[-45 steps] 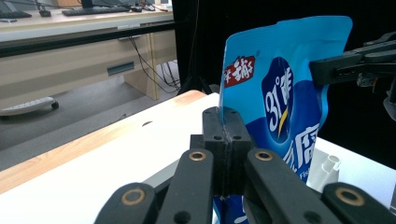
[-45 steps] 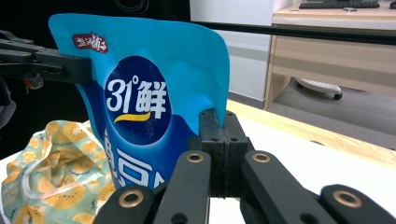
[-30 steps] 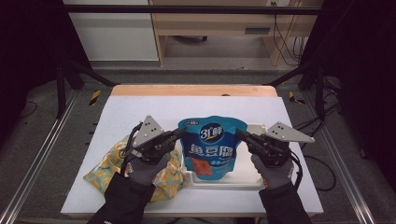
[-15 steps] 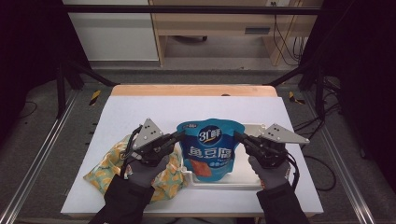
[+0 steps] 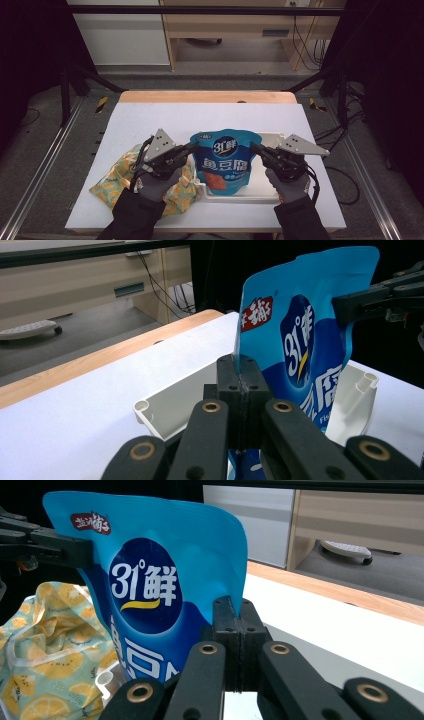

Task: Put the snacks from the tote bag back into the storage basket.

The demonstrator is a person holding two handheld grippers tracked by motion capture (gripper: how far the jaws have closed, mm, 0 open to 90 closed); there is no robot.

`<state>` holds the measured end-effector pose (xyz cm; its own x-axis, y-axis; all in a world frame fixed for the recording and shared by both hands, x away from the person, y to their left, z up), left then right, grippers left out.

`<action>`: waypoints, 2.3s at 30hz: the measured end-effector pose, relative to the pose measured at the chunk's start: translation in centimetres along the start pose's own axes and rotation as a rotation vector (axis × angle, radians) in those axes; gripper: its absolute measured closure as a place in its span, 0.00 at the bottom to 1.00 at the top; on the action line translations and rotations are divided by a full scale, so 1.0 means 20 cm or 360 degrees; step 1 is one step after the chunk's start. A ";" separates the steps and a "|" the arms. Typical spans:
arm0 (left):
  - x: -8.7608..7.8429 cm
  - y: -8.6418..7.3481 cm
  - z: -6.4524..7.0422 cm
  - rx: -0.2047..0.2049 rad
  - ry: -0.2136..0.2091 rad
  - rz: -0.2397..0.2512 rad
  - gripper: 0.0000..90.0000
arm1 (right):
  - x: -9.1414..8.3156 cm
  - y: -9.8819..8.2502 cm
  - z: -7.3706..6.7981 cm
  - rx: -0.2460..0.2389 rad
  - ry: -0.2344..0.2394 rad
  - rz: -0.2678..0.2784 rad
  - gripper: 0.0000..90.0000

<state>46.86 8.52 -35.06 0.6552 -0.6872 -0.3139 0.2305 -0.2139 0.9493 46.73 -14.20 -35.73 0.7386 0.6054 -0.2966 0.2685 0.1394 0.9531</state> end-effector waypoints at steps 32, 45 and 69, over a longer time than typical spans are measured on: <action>-0.18 -0.05 -0.06 -0.0036 0.0008 0.0036 0.67 | -0.09 -0.06 0.08 0.0000 -0.0107 0.0054 0.58; -0.33 -0.16 -0.20 -0.0078 0.0157 0.0026 0.54 | -0.17 -0.12 0.14 0.0003 -0.0150 0.0045 0.33; -0.58 -0.47 -0.46 -0.0153 0.0418 -0.0068 0.36 | -0.20 -0.31 0.35 0.0037 -0.0381 -0.0109 0.22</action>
<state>43.75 24.90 -40.55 0.8046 -0.4725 -0.3597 0.3210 -0.1635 0.9329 46.41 -23.00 -40.90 0.8429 0.3918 -0.3689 0.3352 0.1540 0.9295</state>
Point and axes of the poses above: each handheld gripper's, and its own axes: x roughly forward along the jaws, y roughly out of its top, z roughly to its right, the point moved 7 cm from there along x, roughly forward along the jaws, and after that the axes turned 1 degree about -x, right-handed, at the moved point
